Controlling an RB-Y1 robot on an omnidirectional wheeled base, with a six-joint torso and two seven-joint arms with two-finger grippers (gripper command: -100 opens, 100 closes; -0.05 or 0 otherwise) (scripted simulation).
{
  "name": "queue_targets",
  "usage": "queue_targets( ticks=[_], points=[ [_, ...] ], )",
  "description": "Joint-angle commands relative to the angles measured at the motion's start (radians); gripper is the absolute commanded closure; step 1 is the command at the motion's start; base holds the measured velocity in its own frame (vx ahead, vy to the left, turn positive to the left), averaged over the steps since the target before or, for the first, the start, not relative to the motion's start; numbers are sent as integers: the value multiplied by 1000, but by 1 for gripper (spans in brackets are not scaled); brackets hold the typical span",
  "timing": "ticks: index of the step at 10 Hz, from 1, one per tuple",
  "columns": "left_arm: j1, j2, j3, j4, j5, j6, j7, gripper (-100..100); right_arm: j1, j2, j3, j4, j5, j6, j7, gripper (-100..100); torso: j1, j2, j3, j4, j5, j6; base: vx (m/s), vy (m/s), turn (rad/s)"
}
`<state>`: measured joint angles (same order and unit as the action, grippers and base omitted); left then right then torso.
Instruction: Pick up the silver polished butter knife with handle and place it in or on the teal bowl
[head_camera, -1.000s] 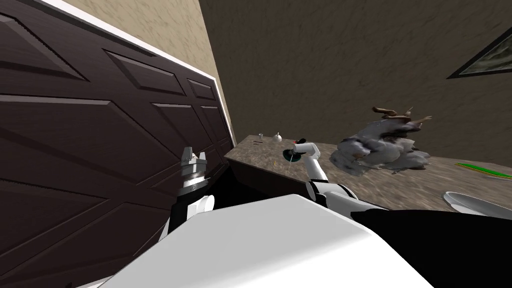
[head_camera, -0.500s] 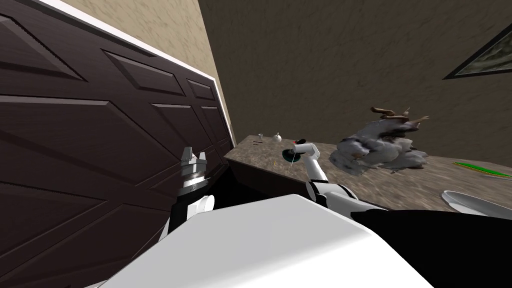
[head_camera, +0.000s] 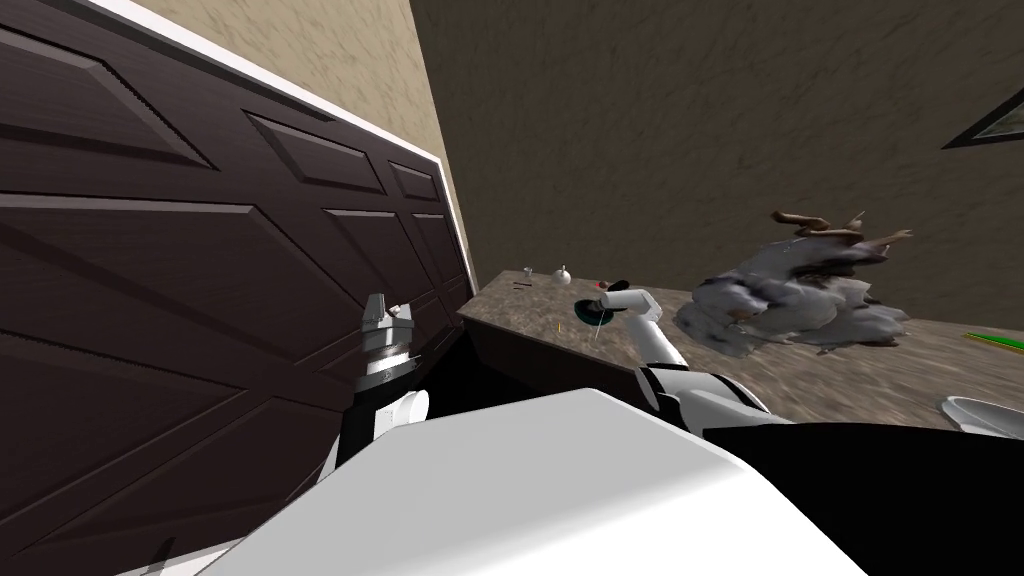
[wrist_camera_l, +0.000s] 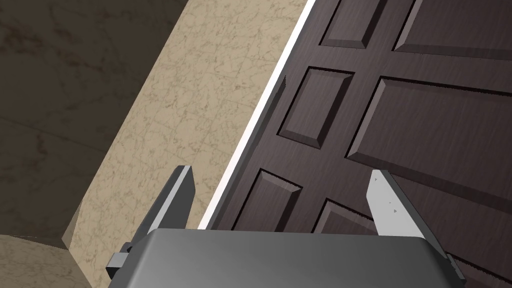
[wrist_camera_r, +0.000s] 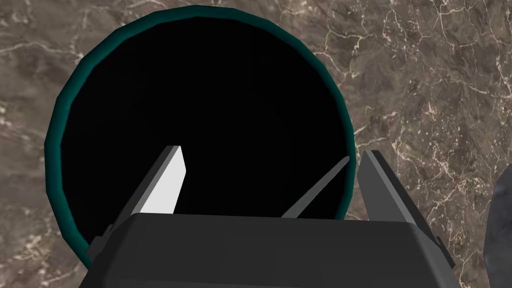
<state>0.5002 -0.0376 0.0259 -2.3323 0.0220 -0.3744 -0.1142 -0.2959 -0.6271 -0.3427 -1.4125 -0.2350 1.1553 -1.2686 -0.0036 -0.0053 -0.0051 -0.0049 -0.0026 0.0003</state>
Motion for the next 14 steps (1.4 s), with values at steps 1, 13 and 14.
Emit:
queue_targets(
  ticks=[1, 13, 14],
  points=[
    [0, 0, 0, 0, 0, 0, 0, 0, 12, -50, 4, 19, -50, -19, 2, -100, 0, 0, 0, 0, 0, 0, 10, 75, 35],
    [0, 0, 0, 0, 0, 0, 0, 0, 124, -331, 16, 169, -377, -141, 39, -100, -2, -2, -1, -1, -1, 0, 15, 64, 38],
    [0, 0, 0, 0, 0, 0, 0, 0, 151, -375, 20, 207, -414, -171, 49, -100, -4, -2, -1, -1, -1, 0, 12, 69, 83]
  ],
)
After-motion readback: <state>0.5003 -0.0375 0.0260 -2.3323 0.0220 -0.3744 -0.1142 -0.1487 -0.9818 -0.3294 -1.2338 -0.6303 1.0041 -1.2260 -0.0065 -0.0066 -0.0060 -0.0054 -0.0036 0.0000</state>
